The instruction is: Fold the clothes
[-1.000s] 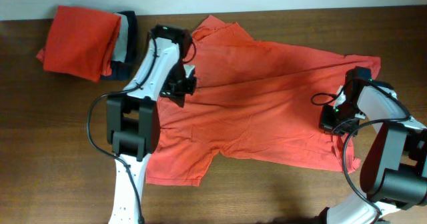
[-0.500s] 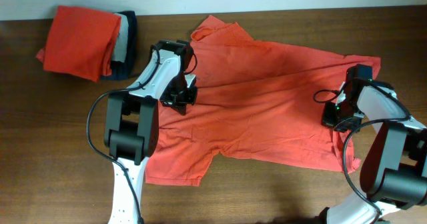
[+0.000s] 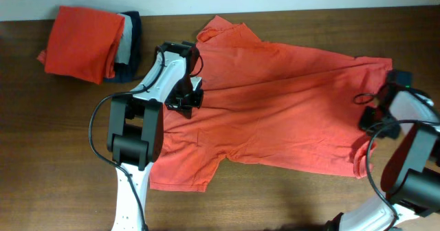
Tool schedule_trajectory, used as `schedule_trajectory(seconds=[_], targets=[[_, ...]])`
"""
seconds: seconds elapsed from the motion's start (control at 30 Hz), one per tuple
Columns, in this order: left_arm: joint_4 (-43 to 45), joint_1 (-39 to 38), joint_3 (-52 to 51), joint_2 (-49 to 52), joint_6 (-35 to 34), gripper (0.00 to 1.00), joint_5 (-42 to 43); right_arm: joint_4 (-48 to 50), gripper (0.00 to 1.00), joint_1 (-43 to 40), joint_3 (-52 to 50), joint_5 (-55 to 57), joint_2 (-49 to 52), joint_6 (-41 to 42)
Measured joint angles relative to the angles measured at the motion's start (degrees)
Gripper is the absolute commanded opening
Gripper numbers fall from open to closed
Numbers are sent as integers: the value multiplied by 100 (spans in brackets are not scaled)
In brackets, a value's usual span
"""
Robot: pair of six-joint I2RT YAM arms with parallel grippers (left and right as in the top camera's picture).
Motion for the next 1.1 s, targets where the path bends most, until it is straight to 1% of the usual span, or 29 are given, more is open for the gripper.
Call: schedule_trajectory(seconds=[0.13,0.27,0.33,0.43,0.5,0.53,0.57,0.67,0.7,0.77,0.8,0.9,1.07,1.1], targets=[[2,0,0,-2,0,1,-7,-13,4,-678,411,9,4,2],[2,0,-2,-2,0,1,-7,-612,4,-1016,925,-461,15,0],[2,0,-2,-2,0,1,-7,-1250,4,-1045,1325,-940,17,9],[9,0,-7,-2,0,1,-7,-1939,4,-986,1628,-1615,15,2],[13,0,-7,-4,0,1,-7,-2481,4,-868,1663,-1996,15,2],[20,0,-11,-9,0,1,-7,-2581,4,-796,1604,-2083,15,2],[20,0,-11,-11,0,1,-7,-2599,4,-730,1534,-2142,15,4],[26,0,-20,-13,0,1,-7,-2177,4,-505,964,-2251,17,35],[26,0,-22,-13,0,1,-7,-1860,4,-439,605,-2326,26,68],[28,0,-28,-17,0,1,-7,-1620,4,-404,212,-2406,35,98],[31,0,-28,-17,0,1,-7,-1255,4,-402,-72,-2448,35,129],[31,0,-28,-20,0,1,-7,-938,4,-402,-393,-2463,48,155],[31,0,-28,-20,0,1,-7,-1078,4,-391,-398,-1958,46,321],[31,0,-28,-20,0,1,-7,-1220,4,-393,-356,-1574,46,402]])
